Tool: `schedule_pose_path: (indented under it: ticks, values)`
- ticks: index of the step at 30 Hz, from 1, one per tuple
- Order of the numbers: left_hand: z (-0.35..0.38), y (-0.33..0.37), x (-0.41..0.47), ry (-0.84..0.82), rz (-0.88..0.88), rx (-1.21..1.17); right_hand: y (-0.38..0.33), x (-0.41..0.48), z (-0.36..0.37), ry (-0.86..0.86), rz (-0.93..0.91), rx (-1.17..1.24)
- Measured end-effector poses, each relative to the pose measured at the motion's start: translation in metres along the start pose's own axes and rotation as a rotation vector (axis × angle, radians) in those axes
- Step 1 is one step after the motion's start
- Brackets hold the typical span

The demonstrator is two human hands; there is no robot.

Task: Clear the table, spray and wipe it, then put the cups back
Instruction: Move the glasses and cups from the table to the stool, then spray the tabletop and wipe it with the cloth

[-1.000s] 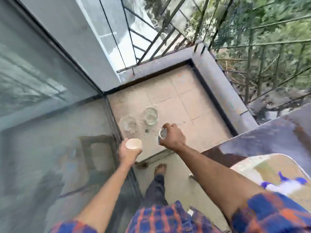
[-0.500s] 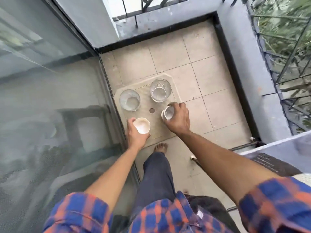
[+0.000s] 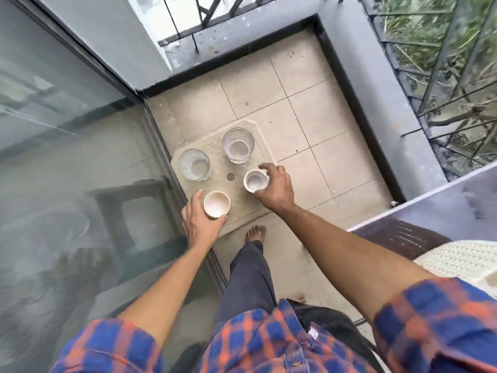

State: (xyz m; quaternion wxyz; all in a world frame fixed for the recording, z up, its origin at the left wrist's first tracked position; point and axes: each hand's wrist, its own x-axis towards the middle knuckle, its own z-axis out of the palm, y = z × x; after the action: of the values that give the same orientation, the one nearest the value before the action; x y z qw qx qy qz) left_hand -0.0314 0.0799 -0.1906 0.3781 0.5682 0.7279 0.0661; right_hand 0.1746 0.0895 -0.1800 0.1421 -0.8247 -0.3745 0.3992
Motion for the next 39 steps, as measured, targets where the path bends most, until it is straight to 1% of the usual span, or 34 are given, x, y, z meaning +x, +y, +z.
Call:
schedule_pose_path:
  ticks: [3, 5, 9, 13, 15, 17, 20, 23, 25, 26, 29, 30, 32, 34, 37, 39]
  values:
    - [-0.02, 0.024, -0.015, 0.036, 0.077, -0.008, -0.006, -0.021, -0.03, 0.012, 0.105, 0.118]
    - [-0.033, 0.048, -0.028, 0.039, 0.153, -0.063, -0.008, -0.045, -0.057, 0.032, 0.128, 0.19]
    - [-0.052, 0.123, -0.057, -0.053, 0.227, -0.265, -0.011, -0.098, -0.114, 0.102, 0.085, 0.275]
    - [-0.056, 0.195, -0.106, -0.125, 0.426, -0.41, -0.001, -0.161, -0.173, 0.25, 0.039, 0.362]
    - [-0.049, 0.225, -0.135, -0.183, 0.516, -0.453, 0.014, -0.196, -0.198, 0.339, 0.023, 0.461]
    - [-0.038, 0.25, -0.166, -0.281, 0.58, -0.473, 0.031, -0.236, -0.215, 0.397, -0.023, 0.591]
    - [-0.023, 0.275, -0.218, -0.437, 0.692, -0.446, 0.043, -0.293, -0.231, 0.428, -0.084, 0.763]
    - [-0.014, 0.285, -0.266, -0.543, 0.795, -0.412, 0.057, -0.336, -0.247, 0.475, -0.145, 0.85]
    - [-0.007, 0.283, -0.284, -0.6, 0.883, -0.311, 0.077, -0.356, -0.258, 0.536, -0.16, 0.879]
    - [-0.003, 0.282, -0.29, -0.593, 0.972, -0.209, 0.09, -0.365, -0.262, 0.569, -0.15, 0.883]
    - [0.015, 0.279, -0.299, -0.484, 1.344, 0.13, 0.136, -0.38, -0.267, 0.693, -0.036, 0.813]
    - [0.021, 0.279, -0.301, -0.465, 1.408, 0.218, 0.152, -0.383, -0.267, 0.734, 0.028, 0.755]
    - [0.03, 0.282, -0.3, -0.464, 1.421, 0.368, 0.18, -0.381, -0.268, 0.736, 0.168, 0.632]
    - [0.036, 0.287, -0.298, -0.503, 1.409, 0.472, 0.201, -0.375, -0.27, 0.651, 0.297, 0.499]
    - [0.047, 0.302, -0.294, -0.554, 1.433, 0.491, 0.218, -0.355, -0.264, 0.531, 0.472, 0.321]
    - [0.054, 0.312, -0.292, -0.552, 1.456, 0.529, 0.222, -0.342, -0.255, 0.515, 0.563, 0.301]
